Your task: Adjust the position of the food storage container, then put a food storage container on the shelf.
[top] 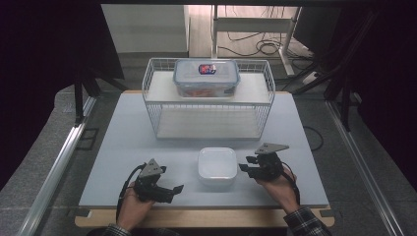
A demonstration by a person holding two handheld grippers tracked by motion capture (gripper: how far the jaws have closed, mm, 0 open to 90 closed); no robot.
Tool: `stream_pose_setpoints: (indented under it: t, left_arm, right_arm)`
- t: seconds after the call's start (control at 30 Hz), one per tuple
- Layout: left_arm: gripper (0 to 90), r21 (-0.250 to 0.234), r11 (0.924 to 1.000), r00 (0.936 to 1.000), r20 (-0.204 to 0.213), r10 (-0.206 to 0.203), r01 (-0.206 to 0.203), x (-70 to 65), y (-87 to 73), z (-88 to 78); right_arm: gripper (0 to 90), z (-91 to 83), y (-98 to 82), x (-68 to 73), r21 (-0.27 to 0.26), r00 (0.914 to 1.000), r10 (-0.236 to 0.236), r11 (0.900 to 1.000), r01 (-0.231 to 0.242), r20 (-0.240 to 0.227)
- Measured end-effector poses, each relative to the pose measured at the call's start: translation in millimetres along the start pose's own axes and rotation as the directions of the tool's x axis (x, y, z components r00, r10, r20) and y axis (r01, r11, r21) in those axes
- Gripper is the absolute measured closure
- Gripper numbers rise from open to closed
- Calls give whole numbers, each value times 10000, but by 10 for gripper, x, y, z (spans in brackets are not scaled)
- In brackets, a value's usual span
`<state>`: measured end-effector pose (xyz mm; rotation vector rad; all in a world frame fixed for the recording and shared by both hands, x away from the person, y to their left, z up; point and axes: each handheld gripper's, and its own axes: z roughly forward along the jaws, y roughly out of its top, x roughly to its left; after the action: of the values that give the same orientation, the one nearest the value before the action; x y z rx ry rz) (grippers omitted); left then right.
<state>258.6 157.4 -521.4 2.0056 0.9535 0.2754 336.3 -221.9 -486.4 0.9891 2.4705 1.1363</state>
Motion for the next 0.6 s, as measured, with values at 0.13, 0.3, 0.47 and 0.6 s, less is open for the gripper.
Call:
stream_pose_setpoints:
  t: [0.13,0.3,0.47,0.6]
  left_arm:
    - [51,50,10000,9999,-111,32,-31,-2,-1,0]
    - [46,222,9996,9996,-259,-145,150,14,6,16]
    - [44,264,9991,9990,-330,-308,317,23,50,1]
    - [42,65,9984,9984,93,-563,563,37,112,-15]
  right_arm:
    - [342,-44,-29,-41,-163,9998,186,9997,-185,34]
    - [211,-61,-39,-54,-408,9999,132,9991,-130,54]
    - [140,-74,-31,-39,-665,9998,182,9976,-180,27]
    - [92,-62,-19,-13,-747,10000,30,9972,-25,70]
